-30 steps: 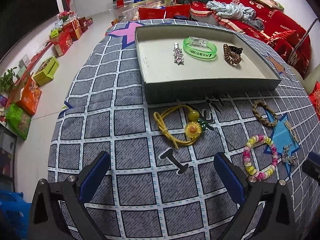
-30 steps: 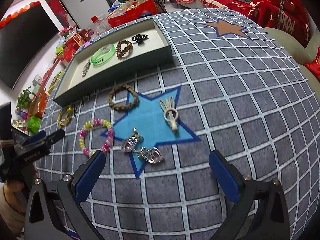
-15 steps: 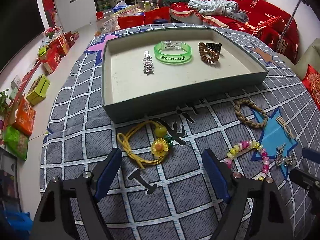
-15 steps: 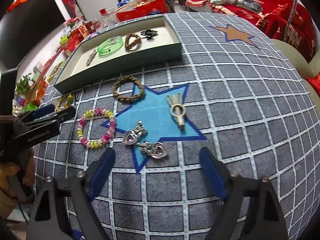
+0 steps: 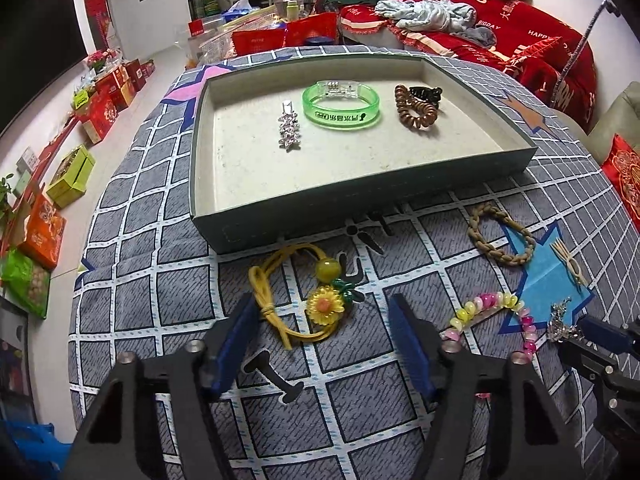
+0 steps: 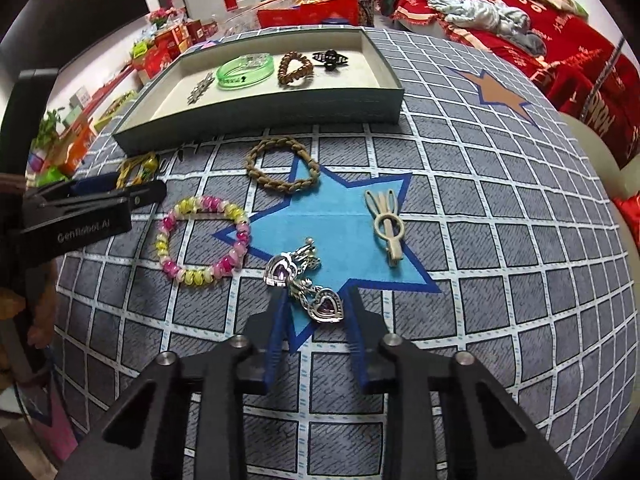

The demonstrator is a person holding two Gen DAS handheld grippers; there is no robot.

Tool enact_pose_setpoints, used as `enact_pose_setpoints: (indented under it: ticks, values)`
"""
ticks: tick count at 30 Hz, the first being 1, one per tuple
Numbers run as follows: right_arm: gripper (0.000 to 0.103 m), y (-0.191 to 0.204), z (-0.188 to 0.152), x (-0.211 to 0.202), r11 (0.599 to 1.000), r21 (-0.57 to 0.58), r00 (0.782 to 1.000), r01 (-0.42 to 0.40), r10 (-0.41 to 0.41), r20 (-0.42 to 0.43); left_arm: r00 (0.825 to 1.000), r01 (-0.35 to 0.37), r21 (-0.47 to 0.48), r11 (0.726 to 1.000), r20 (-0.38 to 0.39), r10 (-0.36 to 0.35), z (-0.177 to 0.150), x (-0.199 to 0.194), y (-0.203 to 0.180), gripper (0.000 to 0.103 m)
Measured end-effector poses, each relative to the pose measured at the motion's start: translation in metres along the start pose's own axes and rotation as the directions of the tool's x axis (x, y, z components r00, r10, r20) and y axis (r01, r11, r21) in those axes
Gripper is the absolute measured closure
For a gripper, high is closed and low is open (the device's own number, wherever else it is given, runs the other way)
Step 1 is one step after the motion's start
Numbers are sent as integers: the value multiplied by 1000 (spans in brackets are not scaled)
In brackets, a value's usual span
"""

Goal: Organize jewelry
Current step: 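Grasp the yellow sunflower hair tie with the left tool while the right tool grasps the silver heart pendant, then lift the hair tie toward the tray with the left tool while the right tool carries the heart pendant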

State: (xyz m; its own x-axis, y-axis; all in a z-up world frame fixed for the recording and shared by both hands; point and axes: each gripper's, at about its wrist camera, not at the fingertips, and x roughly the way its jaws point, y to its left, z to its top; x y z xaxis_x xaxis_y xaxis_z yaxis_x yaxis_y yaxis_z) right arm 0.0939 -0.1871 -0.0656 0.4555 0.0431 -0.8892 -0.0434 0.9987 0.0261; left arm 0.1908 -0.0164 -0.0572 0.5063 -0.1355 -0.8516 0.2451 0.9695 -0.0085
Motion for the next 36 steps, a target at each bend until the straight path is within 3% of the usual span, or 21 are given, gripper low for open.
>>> enact_pose_setpoints:
  ticks: [5, 17, 19, 36]
  values:
    - [82, 1, -3, -2, 1000, -6, 1000, -4, 4, 3, 1000, 13, 10, 1000, 7, -13, 0, -3, -1, 63]
    - [82, -4, -2, -20, 996, 49, 997, -70, 68, 35, 996, 89, -2, 996, 32, -89, -6, -23, 11, 73]
    - [82, -6, 1, -21, 995, 63, 996, -81, 78, 41, 995, 95, 1, 995, 36, -95, -6, -25, 12, 81]
    - [82, -7, 1, -23, 988, 97, 992, -120, 116, 55, 994, 79, 31, 996, 67, -81, -4, -38, 6, 81]
